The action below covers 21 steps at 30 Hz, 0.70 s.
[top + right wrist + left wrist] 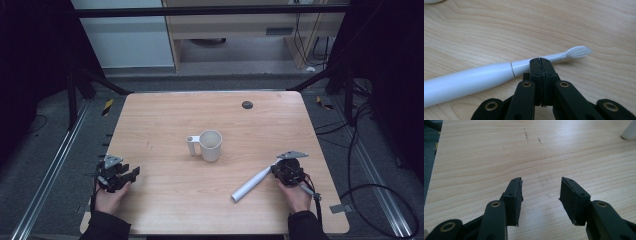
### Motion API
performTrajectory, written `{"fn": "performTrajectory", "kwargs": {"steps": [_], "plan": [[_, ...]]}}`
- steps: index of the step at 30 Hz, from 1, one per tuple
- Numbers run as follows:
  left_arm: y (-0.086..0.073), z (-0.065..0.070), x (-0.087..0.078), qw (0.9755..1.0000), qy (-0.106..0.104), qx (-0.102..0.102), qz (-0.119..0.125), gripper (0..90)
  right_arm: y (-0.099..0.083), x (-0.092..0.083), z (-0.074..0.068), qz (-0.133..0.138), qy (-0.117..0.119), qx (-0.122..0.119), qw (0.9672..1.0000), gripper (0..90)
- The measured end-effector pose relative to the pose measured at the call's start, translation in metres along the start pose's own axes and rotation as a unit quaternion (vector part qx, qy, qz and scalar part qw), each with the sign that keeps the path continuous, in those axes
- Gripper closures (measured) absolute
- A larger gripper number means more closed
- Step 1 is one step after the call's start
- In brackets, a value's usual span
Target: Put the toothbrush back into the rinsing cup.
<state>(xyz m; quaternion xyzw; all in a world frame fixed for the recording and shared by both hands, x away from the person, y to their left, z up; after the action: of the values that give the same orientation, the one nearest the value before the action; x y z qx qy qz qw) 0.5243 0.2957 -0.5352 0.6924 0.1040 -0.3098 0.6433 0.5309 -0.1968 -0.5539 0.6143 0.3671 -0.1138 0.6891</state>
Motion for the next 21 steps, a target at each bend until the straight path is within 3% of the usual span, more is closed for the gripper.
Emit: {"fn": "performTrajectory", "kwargs": {"steps": [21], "plan": [[0.000, 0.000, 0.001, 1.0000, 0.000, 0.001, -0.001, 51.5, 0.012, 0.016, -0.013, 0.004, 0.020, -0.004, 0.9998, 88.9]]}}
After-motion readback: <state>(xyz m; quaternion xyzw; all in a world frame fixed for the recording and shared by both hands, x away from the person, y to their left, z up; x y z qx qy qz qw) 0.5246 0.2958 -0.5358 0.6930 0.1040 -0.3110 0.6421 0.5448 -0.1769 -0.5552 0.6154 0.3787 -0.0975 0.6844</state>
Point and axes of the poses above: each handheld gripper's, and its own axes: x roughly forward along the jaws, y roughly out of its top, z roughly to its right, the point moved 9 cm from there along x, roughly forward along the jaws, and after that the axes turned 7 degrees about z, right-handed, at the moved point
